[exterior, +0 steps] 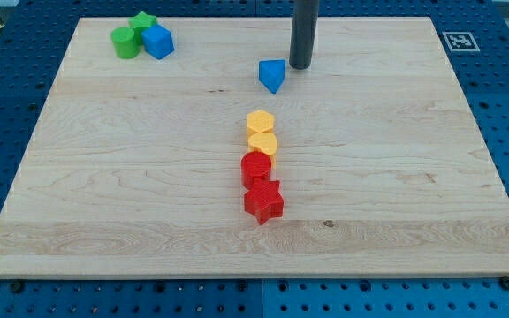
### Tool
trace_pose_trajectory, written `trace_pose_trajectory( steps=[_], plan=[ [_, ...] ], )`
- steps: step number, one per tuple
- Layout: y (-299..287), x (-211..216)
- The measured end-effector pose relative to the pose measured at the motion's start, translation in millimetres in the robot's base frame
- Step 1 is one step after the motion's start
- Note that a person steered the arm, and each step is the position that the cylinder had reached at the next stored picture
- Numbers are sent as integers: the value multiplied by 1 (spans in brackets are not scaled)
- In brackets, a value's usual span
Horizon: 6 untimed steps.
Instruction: Move the triangle right above the yellow hexagon
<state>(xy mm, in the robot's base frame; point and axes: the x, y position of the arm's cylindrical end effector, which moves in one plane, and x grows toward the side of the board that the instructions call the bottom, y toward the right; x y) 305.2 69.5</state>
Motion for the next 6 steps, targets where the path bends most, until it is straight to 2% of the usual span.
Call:
trace_pose_trajectory(
  steps=[2,3,4,6],
  plan=[
    [5,2],
    [-17,3],
    [-61,-16],
    [-26,43]
  ],
)
